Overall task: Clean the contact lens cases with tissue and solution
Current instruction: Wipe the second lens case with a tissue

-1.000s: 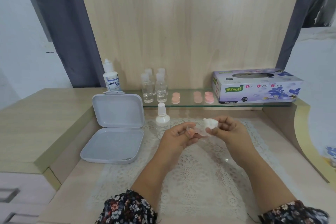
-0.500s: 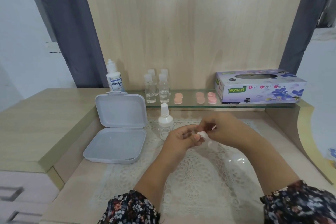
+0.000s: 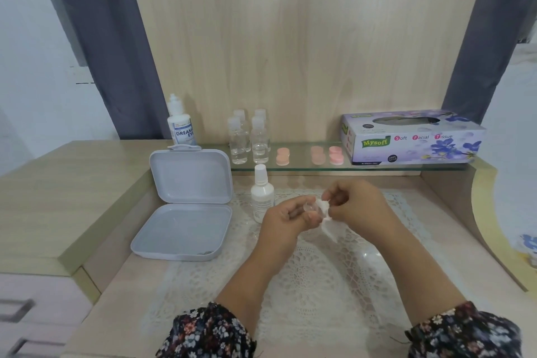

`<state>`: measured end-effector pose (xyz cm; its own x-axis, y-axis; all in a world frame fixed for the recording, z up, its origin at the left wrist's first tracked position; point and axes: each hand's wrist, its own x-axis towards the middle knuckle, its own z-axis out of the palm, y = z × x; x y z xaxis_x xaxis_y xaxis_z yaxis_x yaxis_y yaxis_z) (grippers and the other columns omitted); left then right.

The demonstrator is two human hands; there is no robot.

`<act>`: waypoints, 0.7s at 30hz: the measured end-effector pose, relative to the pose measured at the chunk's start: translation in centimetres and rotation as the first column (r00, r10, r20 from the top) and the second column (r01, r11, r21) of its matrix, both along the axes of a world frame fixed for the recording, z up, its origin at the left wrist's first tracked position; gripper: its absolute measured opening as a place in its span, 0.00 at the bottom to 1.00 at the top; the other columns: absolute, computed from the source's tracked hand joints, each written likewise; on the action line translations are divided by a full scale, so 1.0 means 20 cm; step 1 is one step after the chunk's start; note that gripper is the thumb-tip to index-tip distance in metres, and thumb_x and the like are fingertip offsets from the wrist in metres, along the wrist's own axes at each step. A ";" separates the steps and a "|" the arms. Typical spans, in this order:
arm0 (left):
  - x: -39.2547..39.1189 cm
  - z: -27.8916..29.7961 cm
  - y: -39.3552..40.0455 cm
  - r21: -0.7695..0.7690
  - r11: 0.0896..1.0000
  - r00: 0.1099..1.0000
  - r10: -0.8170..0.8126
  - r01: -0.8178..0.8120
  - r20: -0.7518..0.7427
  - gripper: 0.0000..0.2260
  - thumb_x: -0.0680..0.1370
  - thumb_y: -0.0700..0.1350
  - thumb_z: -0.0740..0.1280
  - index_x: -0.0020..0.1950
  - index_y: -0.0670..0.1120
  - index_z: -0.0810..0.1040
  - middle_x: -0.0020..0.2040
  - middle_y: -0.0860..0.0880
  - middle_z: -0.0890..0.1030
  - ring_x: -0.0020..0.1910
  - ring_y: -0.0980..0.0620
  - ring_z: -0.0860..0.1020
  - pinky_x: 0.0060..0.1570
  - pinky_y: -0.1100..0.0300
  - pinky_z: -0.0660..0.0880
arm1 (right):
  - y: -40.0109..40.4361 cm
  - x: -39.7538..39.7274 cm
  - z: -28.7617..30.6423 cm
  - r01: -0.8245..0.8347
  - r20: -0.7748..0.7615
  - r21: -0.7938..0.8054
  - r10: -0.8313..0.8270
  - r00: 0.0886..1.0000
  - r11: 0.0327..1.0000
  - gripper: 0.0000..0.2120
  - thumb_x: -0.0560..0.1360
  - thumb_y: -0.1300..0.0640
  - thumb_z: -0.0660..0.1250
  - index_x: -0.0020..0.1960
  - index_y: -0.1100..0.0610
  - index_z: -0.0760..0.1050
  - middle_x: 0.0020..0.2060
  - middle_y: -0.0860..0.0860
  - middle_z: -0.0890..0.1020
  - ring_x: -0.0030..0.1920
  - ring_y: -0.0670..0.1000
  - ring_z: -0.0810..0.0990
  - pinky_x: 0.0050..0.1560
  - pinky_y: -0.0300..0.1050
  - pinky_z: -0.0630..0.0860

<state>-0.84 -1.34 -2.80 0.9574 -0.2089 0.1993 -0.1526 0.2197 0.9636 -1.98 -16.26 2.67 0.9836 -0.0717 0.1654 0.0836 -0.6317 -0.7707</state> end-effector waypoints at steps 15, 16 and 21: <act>-0.02 0.00 -0.02 -0.036 0.998 0.998 0.046 -0.047 -0.030 0.11 0.75 0.31 0.68 0.52 0.44 0.81 0.40 0.47 0.85 0.43 0.50 0.83 0.49 0.57 0.80 | 0.02 0.03 0.01 -0.012 0.025 -0.202 0.017 1.000 0.979 0.09 0.68 0.68 0.67 0.41 0.55 0.77 0.34 0.47 0.77 0.33 0.46 0.76 0.30 0.37 0.72; -0.02 0.00 -0.02 -0.047 0.997 0.997 0.059 -0.061 -0.042 0.11 0.75 0.31 0.68 0.53 0.44 0.81 0.40 0.47 0.85 0.43 0.50 0.83 0.49 0.57 0.80 | 0.03 0.02 -0.02 0.031 0.073 -0.156 -0.020 0.997 0.987 0.09 0.69 0.67 0.67 0.41 0.54 0.77 0.34 0.47 0.77 0.34 0.47 0.76 0.31 0.36 0.72; 0.01 0.00 -0.01 -0.113 0.989 0.993 0.090 -0.099 -0.082 0.08 0.78 0.33 0.65 0.55 0.38 0.79 0.44 0.43 0.85 0.45 0.49 0.84 0.47 0.60 0.80 | 0.06 -0.05 -0.16 0.070 0.367 0.028 -0.076 0.927 0.997 0.06 0.75 0.61 0.68 0.50 0.52 0.80 0.44 0.44 0.82 0.46 0.44 0.78 0.49 0.38 0.74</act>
<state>-0.69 -1.54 -2.76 0.9851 -0.0960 0.1429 -0.1055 0.3194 0.9417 -3.04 -15.00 -0.51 0.8458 -0.1459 0.5131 0.3170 -0.6362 -0.7034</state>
